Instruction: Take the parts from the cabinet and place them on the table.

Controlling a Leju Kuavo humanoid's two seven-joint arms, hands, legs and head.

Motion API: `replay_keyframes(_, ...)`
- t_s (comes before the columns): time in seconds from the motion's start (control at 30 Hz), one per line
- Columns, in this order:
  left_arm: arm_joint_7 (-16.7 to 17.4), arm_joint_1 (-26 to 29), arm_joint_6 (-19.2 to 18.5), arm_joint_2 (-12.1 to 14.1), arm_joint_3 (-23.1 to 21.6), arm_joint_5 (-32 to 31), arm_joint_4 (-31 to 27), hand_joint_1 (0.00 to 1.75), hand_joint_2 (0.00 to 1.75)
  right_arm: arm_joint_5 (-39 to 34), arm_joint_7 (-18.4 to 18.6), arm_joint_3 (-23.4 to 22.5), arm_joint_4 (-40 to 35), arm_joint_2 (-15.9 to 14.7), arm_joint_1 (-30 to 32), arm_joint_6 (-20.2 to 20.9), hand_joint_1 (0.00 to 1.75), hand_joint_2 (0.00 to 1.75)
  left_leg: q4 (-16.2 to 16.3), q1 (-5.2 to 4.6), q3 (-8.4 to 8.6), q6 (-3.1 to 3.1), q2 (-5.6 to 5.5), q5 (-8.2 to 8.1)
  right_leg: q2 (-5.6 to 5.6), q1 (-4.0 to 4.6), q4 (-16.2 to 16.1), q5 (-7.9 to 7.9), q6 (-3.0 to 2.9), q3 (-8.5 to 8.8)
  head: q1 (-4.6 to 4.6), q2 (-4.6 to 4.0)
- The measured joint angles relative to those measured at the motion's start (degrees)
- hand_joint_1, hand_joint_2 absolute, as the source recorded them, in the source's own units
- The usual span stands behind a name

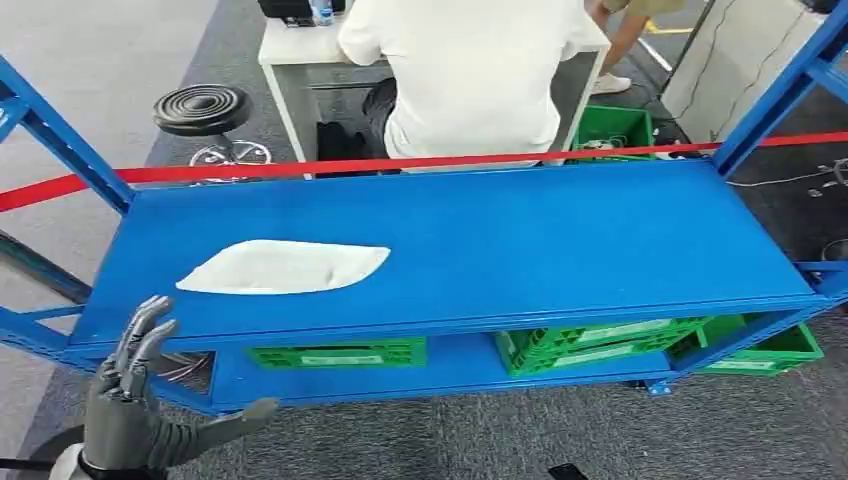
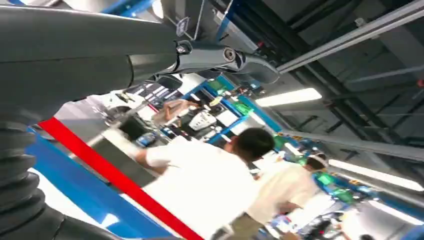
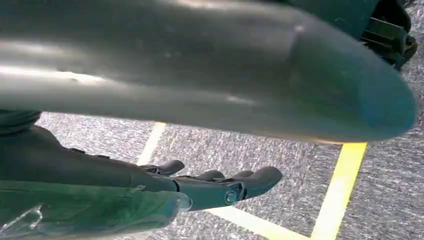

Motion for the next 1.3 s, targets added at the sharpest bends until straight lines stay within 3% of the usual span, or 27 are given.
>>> replay_keyframes(0.1, 2.80, 0.10, -0.81, 0.26, 0.79, -4.40, 0.33, 0.00, 1.75, 0.09, -0.09, 0.15, 0.00, -0.04, 0.01, -0.02, 0.00, 0.00, 0.14, -0.27, -0.26, 1.13, -0.01, 0.18, -0.04, -0.16, -0.83, 0.42, 0.91, 0.29, 0.31, 0.00)
replay_keyframes(0.17, 5.82, -0.25, -1.86, 0.46, 1.16, -8.24, 1.03, 0.00, 1.75, 0.31, -0.35, 0.55, 0.00, -0.15, -0.06, 0.00, 0.00, 0.00, -0.20, 0.20, -0.05, 1.66, 0.07, 0.38, -0.27, -0.17, 0.64, -0.83, 1.61, -0.37, 0.53, 0.00)
replay_keyframes(0.2, 7.39, -0.50, -2.32, 0.55, 1.57, -10.14, 1.82, 0.00, 1.75, 0.37, -0.46, 0.83, 0.00, -0.17, -0.20, 0.15, 0.00, 0.00, -0.20, 0.19, -0.06, 2.00, 0.10, 0.35, -0.34, -0.22, 3.93, -2.79, 1.85, -1.88, 0.99, 0.00)
replay_keyframes(0.27, 10.43, -0.80, -3.65, 0.79, 2.27, -12.59, 3.48, 0.00, 1.75, 0.46, -0.88, 1.33, 0.00, -0.20, -0.23, 0.24, 0.00, 0.00, -0.20, 0.09, -0.09, 2.20, 0.21, 0.26, -0.34, -0.28, 13.99, -7.23, 2.10, -6.73, 1.03, 0.00)
replay_keyframes(0.3, 11.86, -0.88, -4.13, 0.79, 2.58, -13.45, 4.32, 0.00, 1.75, 0.50, -1.09, 1.55, 0.00, -0.20, -0.16, 0.39, 0.00, 0.00, -0.19, 0.07, -0.08, 2.25, 0.22, 0.23, -0.34, -0.29, 17.23, -7.99, 2.15, -8.41, 1.01, 0.00)
replay_keyframes(0.33, 12.68, -1.01, -4.26, 0.79, 2.95, -13.94, 5.16, 0.00, 1.75, 0.55, -1.31, 1.77, 0.00, -0.20, -0.08, 0.52, 0.00, 0.00, -0.19, 0.07, -0.02, 2.25, 0.21, 0.22, -0.34, -0.29, 17.71, -7.40, 2.13, -8.93, 1.05, 0.00)
replay_keyframes(0.37, 13.54, -1.21, -4.37, 0.81, 3.64, -14.28, 6.35, 0.00, 1.75, 0.61, -1.53, 2.01, 0.00, -0.20, -0.06, 0.61, 0.00, 0.00, -0.18, 0.07, 0.11, 2.25, 0.18, 0.17, -0.34, -0.29, 15.31, -5.29, 2.04, -7.95, 1.07, 0.00)
replay_keyframes(0.43, 16.31, -1.85, -5.77, 0.94, 5.03, -15.08, 8.44, 0.00, 1.75, 0.85, -1.60, 2.41, 0.00, -0.22, -0.16, 0.79, 0.00, 0.00, -0.18, 0.12, 0.52, 2.03, 0.08, 0.00, -0.35, -0.31, 5.03, 0.30, 1.63, -3.18, 1.07, 0.00)
replay_keyframes(0.47, 17.72, -2.24, -6.66, 0.98, 6.20, -15.10, 10.04, 0.00, 1.75, 0.98, -1.60, 2.73, 0.00, -0.20, -0.25, 0.87, 0.00, 0.00, -0.18, 0.09, 0.61, 1.80, 0.08, -0.13, -0.36, -0.30, 0.92, 1.54, 1.48, -1.30, 1.14, 0.00)
replay_keyframes(0.5, 18.07, -2.53, -7.08, 0.98, 7.09, -15.10, 11.25, 0.00, 1.75, 1.03, -1.60, 2.93, 0.00, -0.20, -0.45, 0.98, 0.00, 0.00, 0.14, -0.36, 0.41, 1.47, 0.05, -0.28, -0.29, -0.14, -0.46, 0.83, 1.30, -0.61, 1.16, 0.00)
replay_keyframes(0.6, 18.16, -4.19, -8.57, 1.25, 10.03, -15.23, 16.57, 0.00, 1.75, 1.27, -1.60, 3.59, 0.00, -0.22, -0.40, 1.18, 0.00, 0.00, -0.42, -0.09, 0.27, 0.56, 0.06, 0.26, -0.11, 0.10, -0.17, 1.08, 0.39, -1.12, 0.96, 0.00)
replay_keyframes(0.67, 18.14, -5.15, -9.24, 1.22, 10.99, -15.49, 18.92, 0.00, 1.75, 1.44, -1.64, 4.06, 0.00, -0.22, -0.53, 1.33, 0.00, 0.00, 0.25, -0.05, 0.00, -0.16, 0.12, -0.60, -0.21, -0.35, -0.83, 1.58, -0.43, -0.87, 0.86, 0.00)
replay_keyframes(0.7, 18.14, -5.83, -9.60, 1.20, 11.21, -15.64, 19.98, 0.00, 1.75, 1.46, -1.66, 4.24, 0.00, -0.28, -0.62, 1.36, 0.00, 0.00, 2.51, -0.06, -1.09, -0.41, 0.14, -2.23, -0.26, -0.40, -0.86, 1.60, -0.71, -0.88, 0.59, 0.00)
replay_keyframes(0.77, 18.22, -6.76, -10.38, 1.07, 11.61, -15.95, 22.41, 0.00, 1.75, 1.57, -1.73, 4.46, 0.00, -0.31, -0.78, 1.44, 0.00, 0.00, 11.49, 0.10, -5.38, -0.74, 0.15, -6.54, -0.30, -0.39, -0.86, 1.54, -0.95, -0.92, 0.57, 0.00)
replay_keyframes(0.8, 18.36, -7.02, -10.47, 0.98, 11.71, -16.30, 23.37, 0.00, 1.75, 1.62, -1.79, 4.66, 0.00, -0.31, -0.77, 1.62, 0.00, 0.00, 15.47, 0.10, -7.39, -0.86, 0.15, -7.81, -0.31, -0.40, -0.86, 1.53, -0.96, -0.92, 0.52, 0.00)
replay_keyframes(0.83, 18.66, -7.36, -10.73, 0.92, 11.74, -16.86, 24.26, 0.00, 1.75, 1.64, -1.86, 4.76, 0.00, -0.31, -0.75, 1.66, 0.00, 0.00, 16.78, 0.13, -8.27, -0.98, 0.15, -7.51, -0.31, -0.47, -0.85, 1.52, -0.94, -0.89, 0.57, 0.00)
replay_keyframes(0.87, 18.90, -7.71, -10.82, 0.87, 11.80, -17.35, 25.02, 0.00, 1.75, 1.66, -1.88, 4.87, 0.00, -0.31, -0.75, 1.73, 0.00, 0.00, 15.68, 0.17, -7.93, -1.04, 0.17, -6.00, -0.30, -0.56, -0.83, 1.50, -0.91, -0.86, 0.57, 0.00)
replay_keyframes(0.9, 19.18, -7.98, -10.88, 0.87, 11.95, -17.69, 25.67, 0.00, 1.75, 1.68, -1.92, 5.07, 0.00, -0.31, -0.78, 1.77, 0.00, 0.00, 12.70, 0.28, -6.59, -1.08, 0.20, -3.72, -0.28, -0.69, -0.83, 1.45, -0.82, -0.78, 0.55, 0.00)
replay_keyframes(0.97, 19.45, -8.70, -10.88, 0.87, 12.24, -18.07, 26.50, 0.00, 1.75, 1.73, -1.99, 5.22, 0.00, -0.31, -0.80, 1.79, 0.00, 0.00, 3.26, 0.76, -1.86, -1.52, 0.34, 1.12, -0.13, -0.90, -0.72, 1.18, -0.22, -0.46, 0.48, 0.00)
replay_keyframes(1.0, 19.51, -9.37, -10.91, 0.83, 12.24, -18.33, 27.11, 0.00, 1.75, 1.79, -2.01, 5.27, 0.02, -0.59, -0.81, 1.79, 0.00, 0.00, 0.79, 0.89, -0.66, -1.99, 0.33, 0.66, -0.07, -0.33, -0.19, 0.84, 0.36, -0.65, 0.11, 0.00)
replay_keyframes(1.03, 19.67, -9.73, -10.97, 0.85, 12.30, -19.12, 27.52, 0.00, 1.75, 1.86, -2.05, 5.40, 0.02, -0.63, -0.89, 1.81, 0.00, 0.00, 0.59, 0.87, -0.76, -0.63, -0.07, 0.21, -0.01, -0.30, -0.11, 0.81, 0.58, -0.95, 0.02, 0.02)
replay_keyframes(1.17, 20.37, -11.14, -10.71, 0.76, 12.48, -22.27, 29.29, 0.00, 1.75, 2.10, -2.23, 6.12, 0.02, -0.63, -0.88, 1.90, 0.00, 0.00, 0.46, 0.91, -0.74, 0.93, -0.02, 0.32, -0.16, -0.58, -0.12, 0.50, 1.61, -0.89, 0.50, 0.00)
replay_keyframes(1.2, 20.39, -11.68, -10.64, 0.76, 12.46, -22.68, 29.44, 0.00, 1.75, 2.14, -2.25, 6.21, 0.02, -0.63, -0.92, 2.01, 0.00, 0.00, 0.46, 0.90, -0.66, 1.28, -0.02, 0.25, -0.32, -0.55, 2.24, -1.15, 1.81, -1.85, 0.64, 0.00)
replay_keyframes(1.3, 20.87, -13.46, -10.23, 0.74, 12.20, -25.06, 30.77, 0.00, 1.75, 2.16, -2.34, 6.58, 0.00, -0.63, -1.03, 2.05, 0.00, 0.00, 0.49, 0.63, -0.66, 1.61, 0.02, 0.15, -0.33, -0.53, 15.53, -7.03, 1.99, -8.27, 0.85, 0.00)
